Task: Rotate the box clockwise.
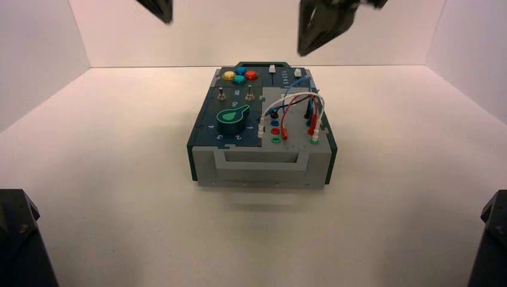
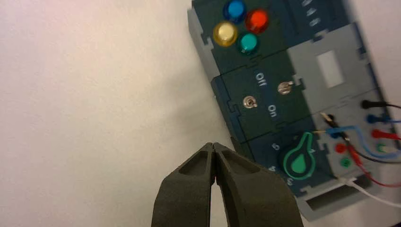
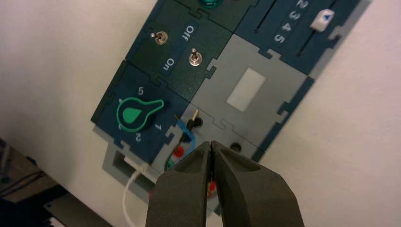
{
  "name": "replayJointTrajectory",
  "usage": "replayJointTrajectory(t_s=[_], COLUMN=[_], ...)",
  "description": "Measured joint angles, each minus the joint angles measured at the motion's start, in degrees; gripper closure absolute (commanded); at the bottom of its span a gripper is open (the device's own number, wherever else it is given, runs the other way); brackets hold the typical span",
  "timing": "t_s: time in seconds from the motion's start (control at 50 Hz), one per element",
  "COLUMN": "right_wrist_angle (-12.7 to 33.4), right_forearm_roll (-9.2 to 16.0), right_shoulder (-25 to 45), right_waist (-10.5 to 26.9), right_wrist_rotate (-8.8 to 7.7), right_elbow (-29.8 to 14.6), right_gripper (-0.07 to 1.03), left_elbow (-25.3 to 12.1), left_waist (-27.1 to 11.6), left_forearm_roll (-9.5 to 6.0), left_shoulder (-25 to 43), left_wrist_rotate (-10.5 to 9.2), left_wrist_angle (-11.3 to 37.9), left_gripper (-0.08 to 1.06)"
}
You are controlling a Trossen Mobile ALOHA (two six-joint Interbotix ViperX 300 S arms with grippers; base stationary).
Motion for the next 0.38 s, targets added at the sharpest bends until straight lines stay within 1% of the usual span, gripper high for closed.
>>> replayJointTrajectory(t_s=[0.02, 0.12, 0.2, 0.26, 0.38], right_wrist_angle=[0.1, 0.2, 0.3, 0.3, 0.3], right_forearm_roll=[-0.4, -2.5, -3.1, -3.4, -3.9], right_shoulder=[-1.1, -5.6, -7.6, -8.4, -8.8], right_waist=[0.1, -0.1, -0.3, -0.1, 0.0], right_wrist_rotate=[0.0, -0.09, -0.18, -0.7, -1.14], right_elbow=[0.4, 2.5, 3.3, 4.0, 4.9], right_gripper=[0.99, 0.99, 0.99, 0.99, 0.99], left_elbow=[0.4, 1.8, 3.1, 4.1, 5.7], left_waist=[0.1, 0.1, 0.1, 0.1, 0.1], left_forearm_roll=[0.0, 0.0, 0.0, 0.0, -0.09], left_shoulder=[-1.9, -7.2, -10.7, -12.7, -14.3], left_wrist_rotate=[0.0, -0.09, -0.09, -0.09, -0.26], left_wrist_angle=[0.0, -0.6, -1.6, -2.4, -3.3], left_gripper=[1.01, 1.01, 1.01, 1.01, 1.01])
